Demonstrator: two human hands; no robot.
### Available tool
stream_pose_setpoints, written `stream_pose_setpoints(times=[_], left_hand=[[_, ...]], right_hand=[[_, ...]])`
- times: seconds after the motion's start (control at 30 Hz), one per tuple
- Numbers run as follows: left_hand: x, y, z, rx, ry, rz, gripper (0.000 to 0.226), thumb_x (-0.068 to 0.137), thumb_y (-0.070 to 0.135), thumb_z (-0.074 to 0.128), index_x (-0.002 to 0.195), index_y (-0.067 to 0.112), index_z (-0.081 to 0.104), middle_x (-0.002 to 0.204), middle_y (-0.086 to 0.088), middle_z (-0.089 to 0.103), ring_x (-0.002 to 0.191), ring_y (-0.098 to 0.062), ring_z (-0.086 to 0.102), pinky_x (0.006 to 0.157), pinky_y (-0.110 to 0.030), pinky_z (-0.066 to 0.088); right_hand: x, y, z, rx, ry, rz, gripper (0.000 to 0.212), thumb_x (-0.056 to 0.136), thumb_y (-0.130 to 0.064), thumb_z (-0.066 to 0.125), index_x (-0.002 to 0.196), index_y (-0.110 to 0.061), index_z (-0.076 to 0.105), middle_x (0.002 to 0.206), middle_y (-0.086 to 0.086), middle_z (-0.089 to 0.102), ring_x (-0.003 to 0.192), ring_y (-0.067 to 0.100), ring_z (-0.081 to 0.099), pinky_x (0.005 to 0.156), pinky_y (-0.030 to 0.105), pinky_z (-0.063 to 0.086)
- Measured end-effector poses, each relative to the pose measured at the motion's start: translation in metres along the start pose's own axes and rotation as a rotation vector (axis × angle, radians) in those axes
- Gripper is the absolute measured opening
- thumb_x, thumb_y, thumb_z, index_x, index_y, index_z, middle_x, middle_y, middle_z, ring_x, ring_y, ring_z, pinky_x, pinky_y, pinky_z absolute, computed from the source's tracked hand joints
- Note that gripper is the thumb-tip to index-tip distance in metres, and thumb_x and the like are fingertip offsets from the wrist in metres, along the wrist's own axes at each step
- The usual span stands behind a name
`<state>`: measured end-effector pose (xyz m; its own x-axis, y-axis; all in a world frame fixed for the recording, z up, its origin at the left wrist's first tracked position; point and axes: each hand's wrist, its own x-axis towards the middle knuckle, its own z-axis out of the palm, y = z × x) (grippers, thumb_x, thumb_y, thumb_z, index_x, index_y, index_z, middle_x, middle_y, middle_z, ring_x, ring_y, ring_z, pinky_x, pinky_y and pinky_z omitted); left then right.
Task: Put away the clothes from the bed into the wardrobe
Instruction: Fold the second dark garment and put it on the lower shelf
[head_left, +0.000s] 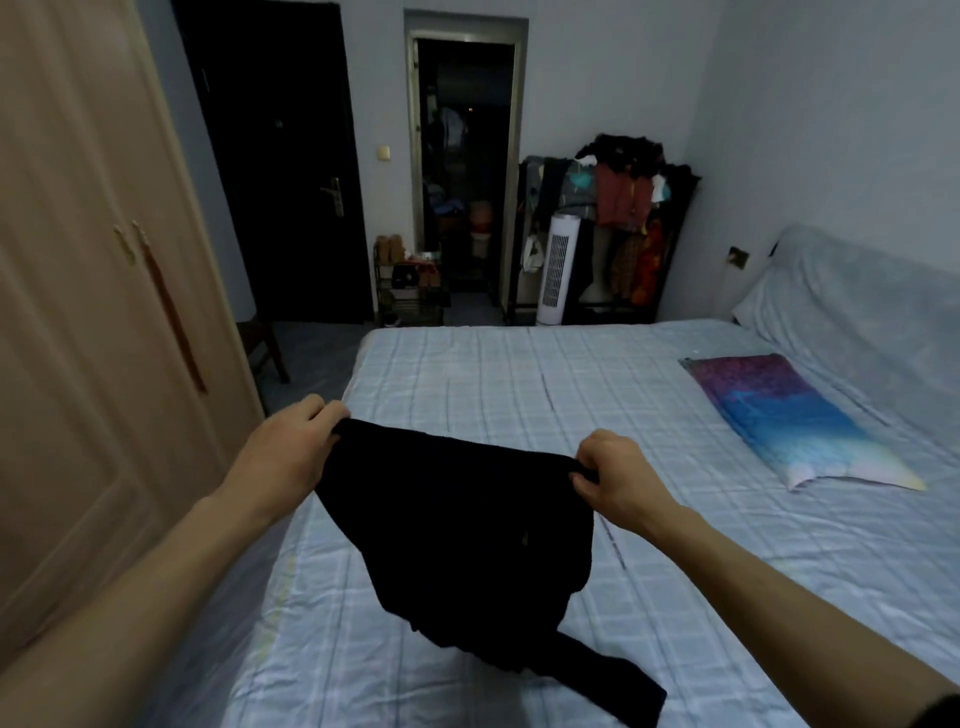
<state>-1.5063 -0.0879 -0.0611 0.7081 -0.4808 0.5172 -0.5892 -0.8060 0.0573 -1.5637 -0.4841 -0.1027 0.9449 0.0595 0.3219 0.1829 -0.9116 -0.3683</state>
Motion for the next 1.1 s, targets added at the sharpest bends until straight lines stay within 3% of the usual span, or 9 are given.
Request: stream_pose_setpoints(times=[0.1, 0.23, 0.37, 0.43, 0.6, 0.7, 0.8, 0.93, 1.1], left_hand=[[0.011, 0.008, -0.011, 0.011, -0.007, 0.029, 0.025, 0.081, 0.001, 0.071, 0.099, 0.011, 0.058, 0.085, -0.008, 0.052, 0.070, -0.029, 0.055, 0.059, -0.038, 0.049], [0.032, 0.022, -0.032, 0.010, 0.002, 0.035, 0.031, 0.077, -0.003, 0.072, 0.097, 0.014, 0.055, 0.084, -0.007, 0.051, 0.072, -0.028, 0.054, 0.061, -0.039, 0.049], [0.054, 0.044, -0.055, -0.005, 0.022, 0.119, 0.052, 0.080, 0.002, 0.069, 0.124, 0.021, 0.048, 0.097, -0.006, 0.052, 0.079, -0.024, 0.055, 0.069, -0.036, 0.049], [0.061, 0.055, -0.068, -0.009, 0.033, 0.199, 0.051, 0.085, 0.007, 0.066, 0.131, 0.020, 0.050, 0.107, -0.005, 0.052, 0.083, -0.018, 0.054, 0.072, -0.030, 0.047], [0.078, 0.066, -0.097, -0.052, 0.083, 0.294, 0.047, 0.087, -0.003, 0.065, 0.124, 0.022, 0.054, 0.115, 0.003, 0.052, 0.088, -0.014, 0.059, 0.075, -0.025, 0.049], [0.090, 0.073, -0.113, -0.086, 0.131, 0.338, 0.044, 0.089, -0.002, 0.062, 0.123, 0.024, 0.053, 0.117, 0.014, 0.046, 0.092, -0.010, 0.057, 0.080, -0.024, 0.050], [0.096, 0.080, -0.123, -0.092, 0.134, 0.387, 0.033, 0.091, 0.001, 0.060, 0.117, 0.021, 0.057, 0.117, 0.008, 0.049, 0.094, -0.011, 0.058, 0.081, -0.024, 0.049], [0.101, 0.084, -0.123, -0.099, 0.085, 0.402, 0.020, 0.091, 0.004, 0.063, 0.106, 0.018, 0.062, 0.104, 0.007, 0.056, 0.088, -0.010, 0.059, 0.077, -0.025, 0.050], [0.097, 0.081, -0.124, -0.091, 0.100, 0.324, 0.016, 0.079, 0.014, 0.081, 0.090, 0.013, 0.069, 0.084, 0.006, 0.062, 0.073, -0.009, 0.063, 0.065, -0.028, 0.053]], right_hand=[[0.001, -0.004, -0.020, -0.007, 0.100, -0.037, 0.033, 0.078, -0.007, 0.067, 0.064, -0.014, 0.039, 0.060, 0.001, 0.043, 0.057, 0.028, 0.045, 0.058, 0.031, 0.027], [0.012, -0.002, -0.062, 0.052, 0.244, -0.042, 0.029, 0.080, -0.003, 0.067, 0.066, -0.010, 0.042, 0.059, 0.004, 0.047, 0.056, 0.024, 0.043, 0.055, 0.033, 0.029], [0.028, 0.004, -0.104, 0.077, 0.366, -0.065, 0.024, 0.083, -0.001, 0.066, 0.075, -0.010, 0.045, 0.065, 0.002, 0.049, 0.060, 0.020, 0.045, 0.054, 0.032, 0.031], [0.035, 0.008, -0.124, 0.087, 0.396, -0.082, 0.024, 0.084, 0.000, 0.066, 0.079, -0.011, 0.046, 0.067, 0.001, 0.050, 0.062, 0.018, 0.047, 0.055, 0.029, 0.035], [0.053, 0.014, -0.165, 0.062, 0.452, -0.154, 0.016, 0.087, 0.002, 0.063, 0.093, -0.012, 0.059, 0.083, 0.006, 0.059, 0.075, 0.022, 0.056, 0.069, 0.031, 0.044], [0.064, 0.014, -0.188, 0.005, 0.517, -0.205, 0.024, 0.087, 0.005, 0.056, 0.102, -0.011, 0.067, 0.089, 0.009, 0.060, 0.078, 0.020, 0.055, 0.074, 0.029, 0.043], [0.070, 0.014, -0.209, -0.004, 0.562, -0.212, 0.024, 0.088, 0.006, 0.053, 0.099, -0.009, 0.068, 0.090, 0.008, 0.059, 0.078, 0.019, 0.054, 0.074, 0.028, 0.041], [0.071, 0.018, -0.227, -0.045, 0.556, -0.209, 0.022, 0.089, 0.005, 0.055, 0.100, -0.007, 0.069, 0.093, 0.008, 0.061, 0.081, 0.018, 0.053, 0.079, 0.023, 0.038], [0.063, 0.031, -0.237, -0.048, 0.580, -0.196, 0.020, 0.088, 0.006, 0.057, 0.099, -0.005, 0.070, 0.096, 0.012, 0.067, 0.085, 0.022, 0.060, 0.080, 0.019, 0.037]])
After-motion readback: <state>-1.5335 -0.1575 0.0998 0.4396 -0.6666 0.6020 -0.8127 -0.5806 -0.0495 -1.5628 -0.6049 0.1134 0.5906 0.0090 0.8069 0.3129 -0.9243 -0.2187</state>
